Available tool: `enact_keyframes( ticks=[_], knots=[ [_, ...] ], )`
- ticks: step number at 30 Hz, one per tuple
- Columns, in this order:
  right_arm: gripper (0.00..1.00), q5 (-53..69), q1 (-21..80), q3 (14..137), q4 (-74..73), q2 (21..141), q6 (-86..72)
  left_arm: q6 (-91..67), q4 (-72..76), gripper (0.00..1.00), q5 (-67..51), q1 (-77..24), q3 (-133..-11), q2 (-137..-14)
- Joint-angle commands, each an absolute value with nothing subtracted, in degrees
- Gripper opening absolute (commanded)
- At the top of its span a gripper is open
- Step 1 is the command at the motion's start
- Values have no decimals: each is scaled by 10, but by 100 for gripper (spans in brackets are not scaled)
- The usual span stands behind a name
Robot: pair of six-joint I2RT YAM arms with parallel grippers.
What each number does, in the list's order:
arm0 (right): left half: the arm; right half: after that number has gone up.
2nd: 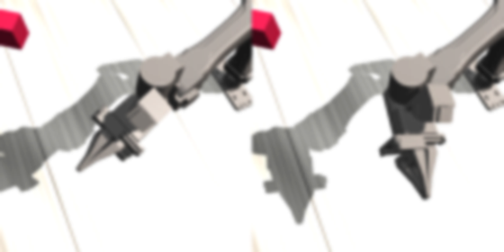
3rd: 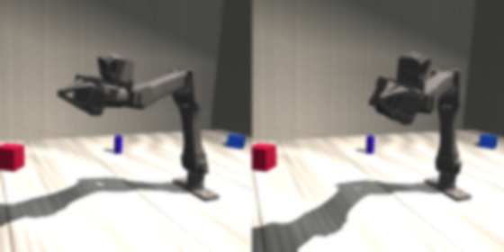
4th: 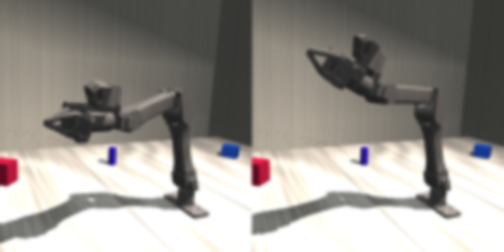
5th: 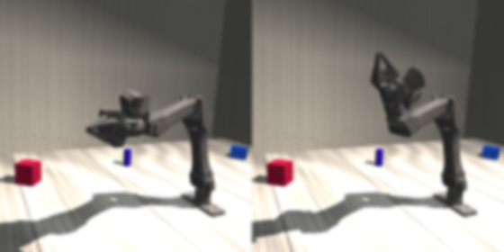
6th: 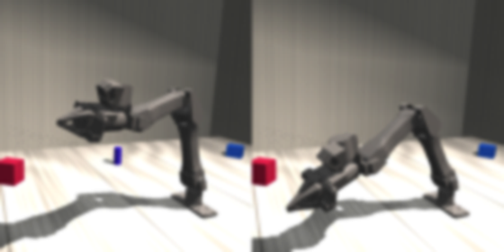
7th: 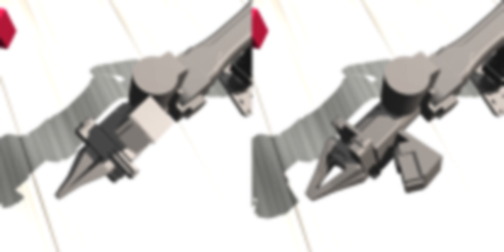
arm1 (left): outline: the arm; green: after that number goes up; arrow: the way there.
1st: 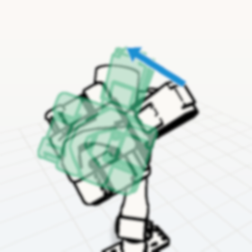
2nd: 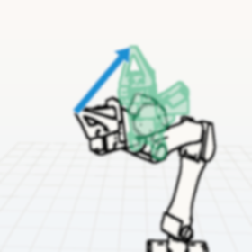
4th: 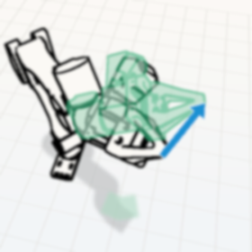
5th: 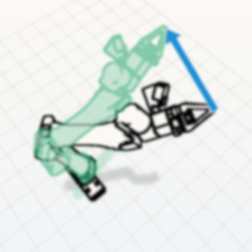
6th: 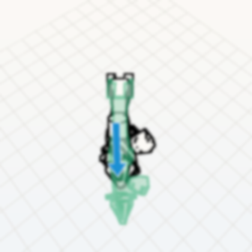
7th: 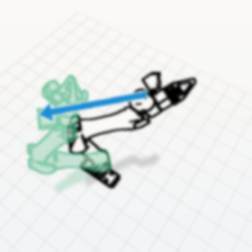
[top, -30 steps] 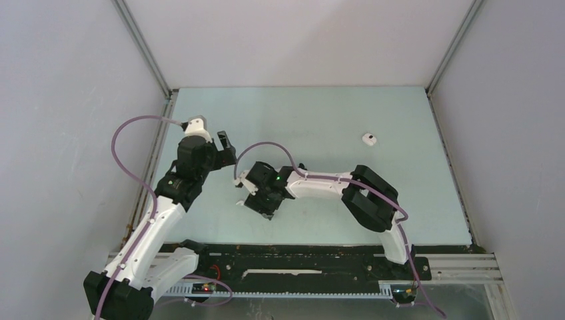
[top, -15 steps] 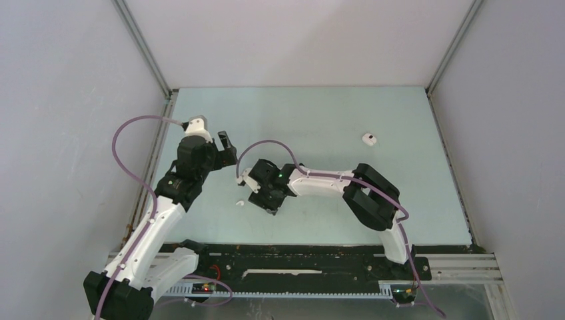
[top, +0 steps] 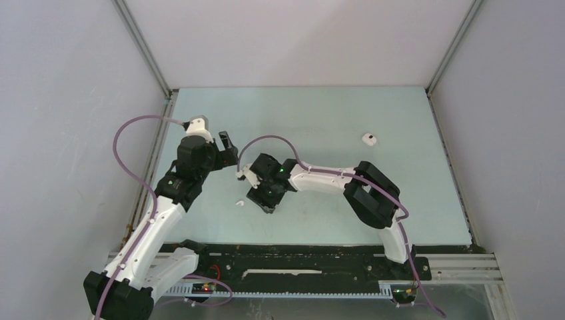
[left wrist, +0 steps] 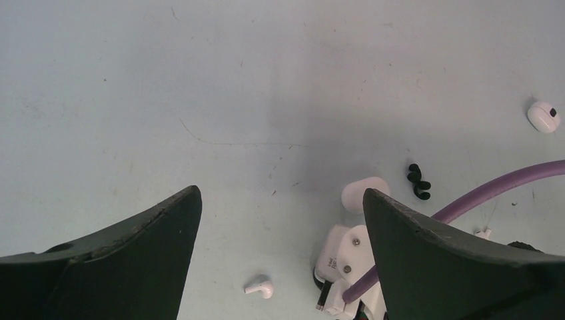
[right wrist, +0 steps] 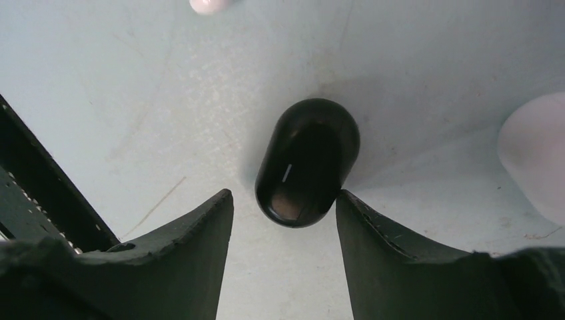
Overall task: Insert the wireless bluetooth earbuds into the charging case
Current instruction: Pick up the charging case at the center of the board.
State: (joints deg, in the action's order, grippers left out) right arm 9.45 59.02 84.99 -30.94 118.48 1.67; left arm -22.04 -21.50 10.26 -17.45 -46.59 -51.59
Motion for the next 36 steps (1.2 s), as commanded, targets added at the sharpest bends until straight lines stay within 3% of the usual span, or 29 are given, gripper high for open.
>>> enact_keyframes(
  ticks=[1,10,16,23,29,34,36],
  knots=[
    [59,79,593,891,-302,1207,4,-224,-193,97,94,-176,-473,-508],
    [54,8,587,871,-304,1202,28,-224,-192,96,87,-175,-475,-510],
    [29,80,587,848,-286,1181,77,-224,-191,96,84,-175,-473,-512],
    [23,170,564,757,-291,1049,183,-234,-187,94,55,-175,-476,-534],
    [23,169,511,690,-319,922,219,-269,-154,84,-71,-175,-473,-570],
    [23,172,444,646,-324,831,227,-347,-49,71,-308,-177,-446,-604],
    [23,166,427,625,-310,792,230,-386,12,68,-352,-179,-422,-608]
  ],
)
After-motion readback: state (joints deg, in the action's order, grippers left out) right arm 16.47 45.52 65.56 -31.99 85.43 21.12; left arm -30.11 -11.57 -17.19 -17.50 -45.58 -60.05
